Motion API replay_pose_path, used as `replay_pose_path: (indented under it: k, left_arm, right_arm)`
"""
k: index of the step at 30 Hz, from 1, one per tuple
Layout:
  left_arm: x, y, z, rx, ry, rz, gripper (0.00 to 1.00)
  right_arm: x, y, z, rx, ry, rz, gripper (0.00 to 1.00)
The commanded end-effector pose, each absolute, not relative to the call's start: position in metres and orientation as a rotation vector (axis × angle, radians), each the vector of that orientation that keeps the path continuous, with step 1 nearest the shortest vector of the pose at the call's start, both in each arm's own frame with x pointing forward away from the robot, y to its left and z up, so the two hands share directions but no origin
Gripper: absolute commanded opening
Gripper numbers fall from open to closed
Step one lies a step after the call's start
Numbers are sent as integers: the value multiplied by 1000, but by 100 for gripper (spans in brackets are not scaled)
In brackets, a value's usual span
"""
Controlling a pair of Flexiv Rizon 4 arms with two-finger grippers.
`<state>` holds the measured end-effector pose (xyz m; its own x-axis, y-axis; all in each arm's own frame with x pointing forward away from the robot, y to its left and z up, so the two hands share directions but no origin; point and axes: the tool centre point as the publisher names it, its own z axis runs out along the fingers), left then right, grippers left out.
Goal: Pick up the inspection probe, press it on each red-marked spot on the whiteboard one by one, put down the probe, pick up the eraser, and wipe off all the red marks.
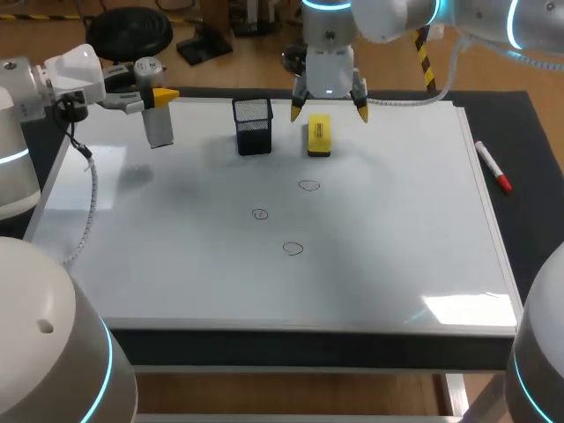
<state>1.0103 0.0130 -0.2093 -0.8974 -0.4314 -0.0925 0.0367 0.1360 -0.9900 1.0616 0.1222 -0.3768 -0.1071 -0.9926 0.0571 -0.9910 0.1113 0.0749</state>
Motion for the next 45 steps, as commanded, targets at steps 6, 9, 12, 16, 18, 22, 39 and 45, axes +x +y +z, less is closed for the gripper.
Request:
replay_pose_path:
  k: [6, 9, 12, 16, 18, 22, 39, 45]
  left_arm:
    - [1010, 13, -209, -379, 2062, -1816, 0]
    - [1010, 13, -209, -379, 2062, -1816, 0]
    - [1010, 13, -209, -379, 2062, -1816, 0]
    - [1010, 13, -209, -379, 2062, -1816, 0]
    - [1010, 13, -209, -379, 2062, -1816, 0]
    - [1010, 13, -209, -379, 2062, -1816, 0]
    - [1010, 13, -209, -379, 2062, -1816, 0]
    - [1010, 13, -209, -379, 2062, -1816, 0]
  right_arm:
    - [1062, 122, -397, 2077, -2283, -91, 100]
    - [1063, 123, -400, 2100, -2282, -82, 100]
    - [1065, 124, -402, 2115, -2290, -54, 100]
    - [1069, 126, -406, 2132, -2294, -44, 100]
    - [1071, 128, -407, 2134, -2295, -46, 100]
    - [1073, 130, -409, 2131, -2295, -41, 100]
    - [1081, 131, -419, 2102, -2296, -55, 100]
    - [1081, 130, -422, 2094, -2286, -65, 47]
